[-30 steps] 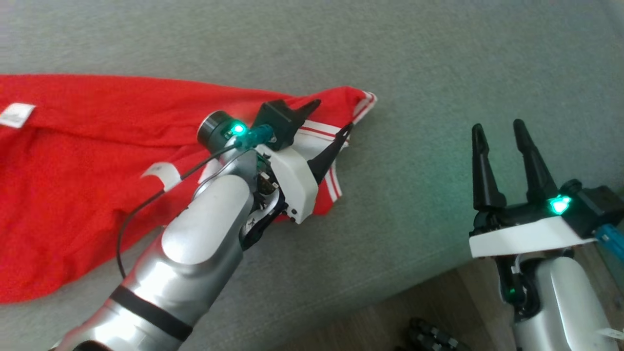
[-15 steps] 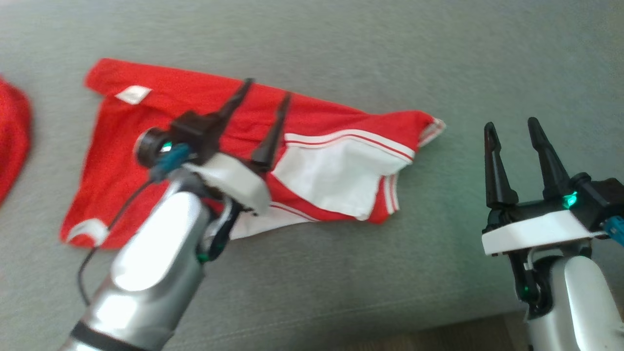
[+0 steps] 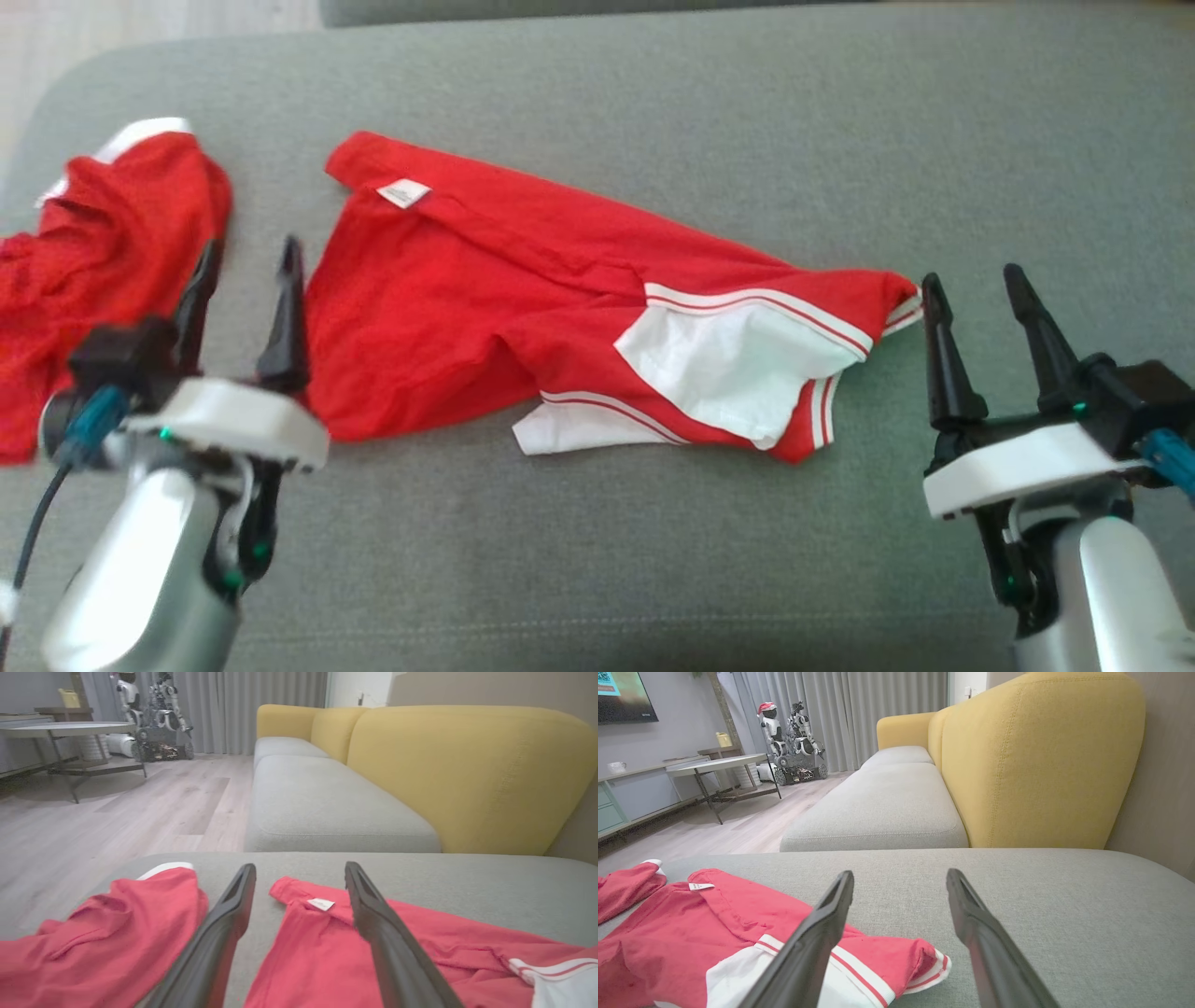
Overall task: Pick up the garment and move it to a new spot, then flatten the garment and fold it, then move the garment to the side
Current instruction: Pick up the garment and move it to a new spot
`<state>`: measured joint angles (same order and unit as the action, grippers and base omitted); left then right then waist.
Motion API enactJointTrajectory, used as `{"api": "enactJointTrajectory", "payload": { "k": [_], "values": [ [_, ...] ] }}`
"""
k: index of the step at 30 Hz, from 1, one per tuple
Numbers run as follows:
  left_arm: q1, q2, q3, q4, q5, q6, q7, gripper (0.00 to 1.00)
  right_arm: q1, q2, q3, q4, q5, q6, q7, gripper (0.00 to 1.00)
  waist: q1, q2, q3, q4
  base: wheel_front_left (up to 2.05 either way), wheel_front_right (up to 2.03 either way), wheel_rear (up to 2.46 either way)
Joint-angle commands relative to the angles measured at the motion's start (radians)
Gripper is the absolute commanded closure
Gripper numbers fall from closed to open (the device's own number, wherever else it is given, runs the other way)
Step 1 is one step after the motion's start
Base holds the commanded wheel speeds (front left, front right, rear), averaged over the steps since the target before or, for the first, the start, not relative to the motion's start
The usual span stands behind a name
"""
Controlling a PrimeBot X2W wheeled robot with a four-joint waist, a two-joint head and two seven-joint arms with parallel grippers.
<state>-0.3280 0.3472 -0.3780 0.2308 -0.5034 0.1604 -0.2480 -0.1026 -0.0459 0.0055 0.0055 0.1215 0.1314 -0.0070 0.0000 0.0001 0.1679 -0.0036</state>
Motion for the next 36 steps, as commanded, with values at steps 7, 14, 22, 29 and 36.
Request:
{"api": "enactJointTrajectory", "payload": {
  "k": [7, 14, 22, 29, 36],
  "values": [
    [0.096, 0.078, 0.084, -0.098, -0.017, 0.027, -0.010, 0.00, 0.028, -0.004, 0.026, -0.018, -0.011, -0.001, 0.017, 0.00, 0.0000, -0.0001, -0.066, 0.022, 0.00, 0.00, 0.00],
    [0.197, 0.098, 0.082, -0.175, -0.020, 0.061, 0.014, 0.00, 0.076, -0.004, 0.029, -0.017, -0.004, -0.001, 0.030, 0.00, 0.0000, -0.0001, -0.120, 0.017, 0.00, 0.00, 0.00],
    [0.277, 0.112, 0.072, -0.244, -0.016, 0.098, 0.046, 0.00, 0.125, -0.004, 0.037, -0.034, -0.003, -0.001, 0.052, 0.00, 0.0000, -0.0001, -0.163, 0.010, 0.00, 0.00, 0.00],
    [0.299, 0.120, 0.069, -0.270, -0.017, 0.110, 0.061, 0.00, 0.137, -0.004, 0.037, -0.049, -0.004, -0.001, 0.063, 0.00, 0.0000, -0.0001, -0.168, 0.009, 0.00, 0.00, 0.00],
    [0.302, 0.123, 0.063, -0.280, -0.017, 0.115, 0.067, 0.00, 0.138, -0.004, 0.037, -0.056, -0.003, -0.001, 0.066, 0.00, 0.0000, -0.0001, -0.166, 0.010, 0.00, 0.00, 0.00]
  ]
}}
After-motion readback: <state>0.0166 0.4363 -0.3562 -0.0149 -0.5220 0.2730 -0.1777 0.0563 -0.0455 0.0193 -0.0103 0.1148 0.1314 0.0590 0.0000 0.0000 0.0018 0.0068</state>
